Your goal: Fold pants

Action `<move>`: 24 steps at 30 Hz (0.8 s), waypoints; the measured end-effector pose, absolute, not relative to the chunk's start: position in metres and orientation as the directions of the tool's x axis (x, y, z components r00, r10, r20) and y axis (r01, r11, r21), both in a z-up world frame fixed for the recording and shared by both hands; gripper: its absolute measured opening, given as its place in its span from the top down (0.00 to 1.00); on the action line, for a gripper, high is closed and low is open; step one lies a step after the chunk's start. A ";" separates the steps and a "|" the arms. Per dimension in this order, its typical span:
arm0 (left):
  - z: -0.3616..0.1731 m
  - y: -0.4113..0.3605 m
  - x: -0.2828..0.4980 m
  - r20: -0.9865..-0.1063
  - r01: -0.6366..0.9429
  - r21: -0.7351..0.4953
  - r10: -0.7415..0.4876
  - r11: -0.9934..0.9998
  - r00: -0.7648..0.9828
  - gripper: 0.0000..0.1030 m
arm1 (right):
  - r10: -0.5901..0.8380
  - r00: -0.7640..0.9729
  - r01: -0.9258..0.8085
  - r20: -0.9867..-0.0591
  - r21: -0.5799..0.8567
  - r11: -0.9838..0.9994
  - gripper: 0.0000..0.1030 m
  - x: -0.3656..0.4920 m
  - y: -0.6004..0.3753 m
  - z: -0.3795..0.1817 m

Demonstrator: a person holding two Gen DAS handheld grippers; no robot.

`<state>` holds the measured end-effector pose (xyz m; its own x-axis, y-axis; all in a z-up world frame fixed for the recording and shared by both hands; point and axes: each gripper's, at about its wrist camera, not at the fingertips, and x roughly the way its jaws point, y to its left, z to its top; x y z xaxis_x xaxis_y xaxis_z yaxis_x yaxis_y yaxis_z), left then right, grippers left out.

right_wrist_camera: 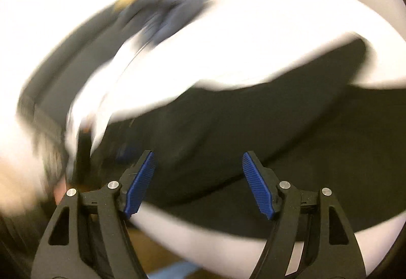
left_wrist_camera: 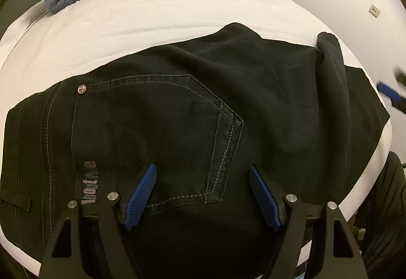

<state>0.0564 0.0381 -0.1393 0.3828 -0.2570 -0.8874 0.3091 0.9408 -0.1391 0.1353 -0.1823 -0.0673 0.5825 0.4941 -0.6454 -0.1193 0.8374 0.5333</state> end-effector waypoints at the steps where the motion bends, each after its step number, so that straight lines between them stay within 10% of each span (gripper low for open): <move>1: -0.140 0.038 0.058 -0.890 0.300 -0.144 -0.256 0.943 0.377 0.26 | 0.473 0.608 -0.015 -0.638 0.586 0.810 0.32 0.150 -0.219 -0.069; 9: -0.145 0.029 0.067 -0.898 0.273 -0.162 -0.257 0.948 0.358 0.14 | 0.408 0.728 0.350 -0.551 0.810 0.471 0.32 0.241 -0.390 -0.126; 19: -0.146 0.016 0.075 -0.900 0.273 -0.162 -0.255 0.948 0.353 0.07 | 0.417 0.671 0.414 -0.614 0.776 0.476 0.34 0.306 -0.380 -0.153; 24: -0.146 0.014 0.076 -0.898 0.270 -0.168 -0.260 0.948 0.354 0.07 | 0.435 0.644 0.399 -0.630 0.761 0.511 0.95 0.327 -0.363 -0.162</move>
<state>0.0764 0.0135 -0.1459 0.3544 -0.2601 -0.8982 0.2704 0.9480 -0.1679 0.3266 -0.3635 -0.1620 0.6436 0.4350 -0.6297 0.3990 0.5114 0.7611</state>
